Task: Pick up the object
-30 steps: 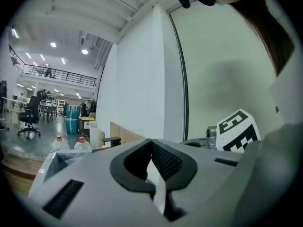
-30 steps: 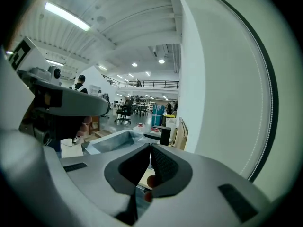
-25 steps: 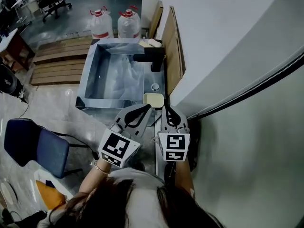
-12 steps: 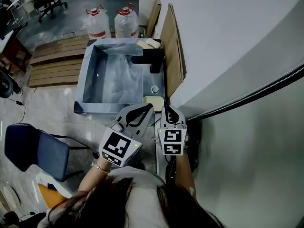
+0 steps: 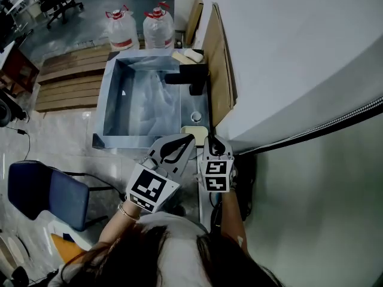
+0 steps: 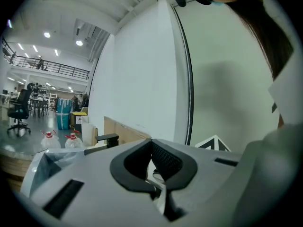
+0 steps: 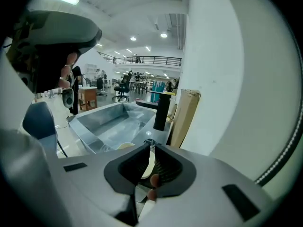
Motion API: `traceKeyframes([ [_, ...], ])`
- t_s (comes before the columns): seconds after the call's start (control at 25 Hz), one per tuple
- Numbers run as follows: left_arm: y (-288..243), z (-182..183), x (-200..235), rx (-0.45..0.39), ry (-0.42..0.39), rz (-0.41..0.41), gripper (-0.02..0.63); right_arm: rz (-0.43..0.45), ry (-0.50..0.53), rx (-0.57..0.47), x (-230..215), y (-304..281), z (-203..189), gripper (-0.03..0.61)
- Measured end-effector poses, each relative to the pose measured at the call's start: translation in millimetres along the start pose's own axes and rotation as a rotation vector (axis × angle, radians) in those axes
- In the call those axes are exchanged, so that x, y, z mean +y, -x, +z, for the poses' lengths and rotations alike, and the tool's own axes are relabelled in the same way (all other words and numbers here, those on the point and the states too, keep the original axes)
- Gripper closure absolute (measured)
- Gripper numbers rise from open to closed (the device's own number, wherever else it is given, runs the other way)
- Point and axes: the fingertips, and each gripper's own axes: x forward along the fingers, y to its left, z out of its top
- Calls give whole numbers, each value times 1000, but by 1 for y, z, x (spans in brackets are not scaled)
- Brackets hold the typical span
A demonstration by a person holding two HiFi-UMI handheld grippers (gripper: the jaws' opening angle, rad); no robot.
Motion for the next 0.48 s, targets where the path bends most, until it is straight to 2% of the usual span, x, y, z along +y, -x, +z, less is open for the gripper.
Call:
traceKeyframes([
  [0.08,-2,-4,2,11,18,2,606,4,-3,15,0,-7,-5,548],
  [0.48,-11,-14,12,34,7,-7,606,15,-35,103,0,-35,-30,523],
])
